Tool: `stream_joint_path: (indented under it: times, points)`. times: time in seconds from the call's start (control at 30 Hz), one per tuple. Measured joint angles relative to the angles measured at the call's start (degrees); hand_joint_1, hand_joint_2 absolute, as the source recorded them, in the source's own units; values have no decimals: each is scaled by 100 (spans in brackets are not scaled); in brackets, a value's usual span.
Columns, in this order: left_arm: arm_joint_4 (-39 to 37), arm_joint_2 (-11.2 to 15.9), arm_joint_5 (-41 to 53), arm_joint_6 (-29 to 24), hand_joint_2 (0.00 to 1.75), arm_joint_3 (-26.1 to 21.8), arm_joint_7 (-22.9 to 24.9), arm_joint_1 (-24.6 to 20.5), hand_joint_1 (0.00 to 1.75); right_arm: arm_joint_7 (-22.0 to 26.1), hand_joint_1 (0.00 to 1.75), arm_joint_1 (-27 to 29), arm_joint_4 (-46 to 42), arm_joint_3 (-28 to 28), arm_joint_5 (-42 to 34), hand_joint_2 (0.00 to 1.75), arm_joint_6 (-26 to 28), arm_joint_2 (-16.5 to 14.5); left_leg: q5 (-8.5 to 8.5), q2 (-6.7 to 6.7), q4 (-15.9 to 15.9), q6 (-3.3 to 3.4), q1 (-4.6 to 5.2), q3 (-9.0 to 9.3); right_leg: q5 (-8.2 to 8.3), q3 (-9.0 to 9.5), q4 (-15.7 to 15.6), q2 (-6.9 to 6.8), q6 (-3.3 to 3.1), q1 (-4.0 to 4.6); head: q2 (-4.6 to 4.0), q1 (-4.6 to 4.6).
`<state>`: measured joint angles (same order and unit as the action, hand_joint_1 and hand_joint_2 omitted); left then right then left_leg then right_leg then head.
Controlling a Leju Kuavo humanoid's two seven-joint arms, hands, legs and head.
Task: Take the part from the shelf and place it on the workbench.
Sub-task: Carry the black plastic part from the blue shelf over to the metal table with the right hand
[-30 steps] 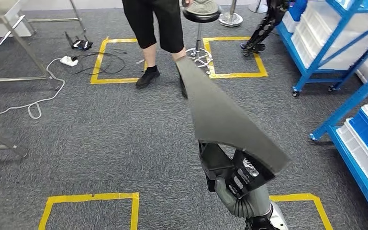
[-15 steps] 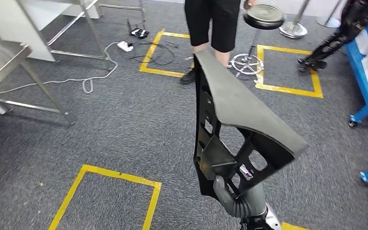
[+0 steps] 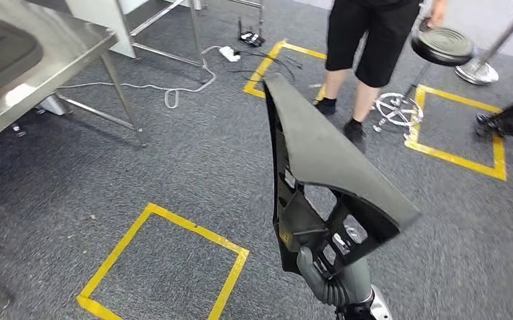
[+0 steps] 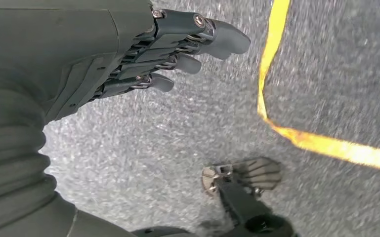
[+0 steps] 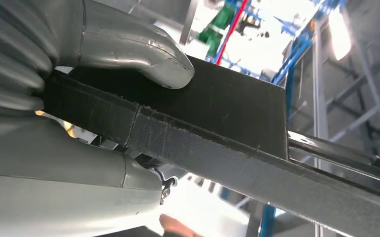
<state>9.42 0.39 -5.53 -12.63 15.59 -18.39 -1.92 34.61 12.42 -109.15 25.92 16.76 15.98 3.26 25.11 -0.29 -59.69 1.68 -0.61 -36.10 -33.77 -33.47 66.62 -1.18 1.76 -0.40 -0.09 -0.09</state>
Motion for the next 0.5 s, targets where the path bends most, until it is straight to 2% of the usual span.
stream_joint_path:
  times: [0.03, 0.07, 0.1, 0.13, 0.17, 0.2, 0.23, 0.3, 0.37, 0.4, 0.43, 0.5]
  points:
    - [3, 0, 0, 32, 175, -1, -22, -13, 0, -1, 175, 0, -2, -5, 2, 175, 0, 3, -13, -91, 0, 23, 1, -19, -145, -212, 405, 70, -17, -2, 0, 8]
    - [4, -2, 0, 52, 175, 0, -34, -20, 0, -1, 175, -1, -2, -9, 2, 175, 0, 6, -22, -187, 0, 34, 2, -34, -224, -375, 692, 90, -13, -3, 0, 10]
    - [5, -3, 0, 66, 175, 1, -40, -19, 0, -1, 175, -3, -1, -10, 3, 175, 0, 9, -30, -282, -1, 37, 2, -43, -210, -442, 773, 99, 13, -7, 0, 11]
    - [5, -7, 0, 75, 175, 1, -43, -14, 0, -1, 175, -7, -1, -12, 3, 175, 0, 10, -40, -377, -1, 34, 1, -47, -113, -400, 638, 114, 56, -14, 0, 11]
    - [5, -11, 0, 80, 175, 2, -43, -9, 0, -1, 175, -13, -1, -14, 3, 175, 0, 10, -51, -465, -2, 23, -1, -48, 42, -256, 310, 165, 103, -27, 0, 12]
    - [5, -15, 0, 82, 175, 2, -43, -7, 0, -1, 175, -22, -2, -16, 3, 175, 0, 10, -64, -551, -4, 3, -1, -54, 208, -70, -102, 311, 140, -49, 0, 13]
    - [5, -19, 0, 82, 175, 1, -43, -11, 0, -1, 175, -29, -2, -19, 4, 175, 0, 10, -76, -633, -12, -21, 10, -65, 343, 85, -451, 446, 146, -60, 0, 9]
    - [5, -19, 0, 81, 175, 1, -44, -12, 0, -2, 175, -37, -3, -21, 6, 175, 0, 11, -110, -769, -7, -84, 24, -90, 470, 243, -802, 605, 103, -59, 0, 3]
    - [3, -13, 0, 78, 175, 1, -45, 14, 0, -3, 175, -44, -4, -23, 7, 175, -1, 13, -152, -874, 22, -158, 11, -114, 511, 278, -834, 473, 23, -56, 0, 0]
    - [1, -11, 0, 75, 175, 1, -46, 32, 0, -4, 175, -50, -5, -24, 8, 175, -1, 13, -136, -804, -1, -188, 16, -136, 531, 301, -850, 400, -14, -64, 0, -2]
    - [0, -11, 0, 73, 175, 1, -47, 44, 0, -5, 175, -51, -8, -26, 11, 175, -2, 9, -53, -641, -116, -216, 21, -192, 550, 314, -866, 319, -60, -82, 1, -21]
    - [1, -19, 0, 69, 175, 2, -51, 42, 0, -11, 175, -46, -10, -32, 19, 175, -4, 4, 294, -202, -672, -255, 33, -431, 559, 330, -882, 150, -121, -74, 1, -55]
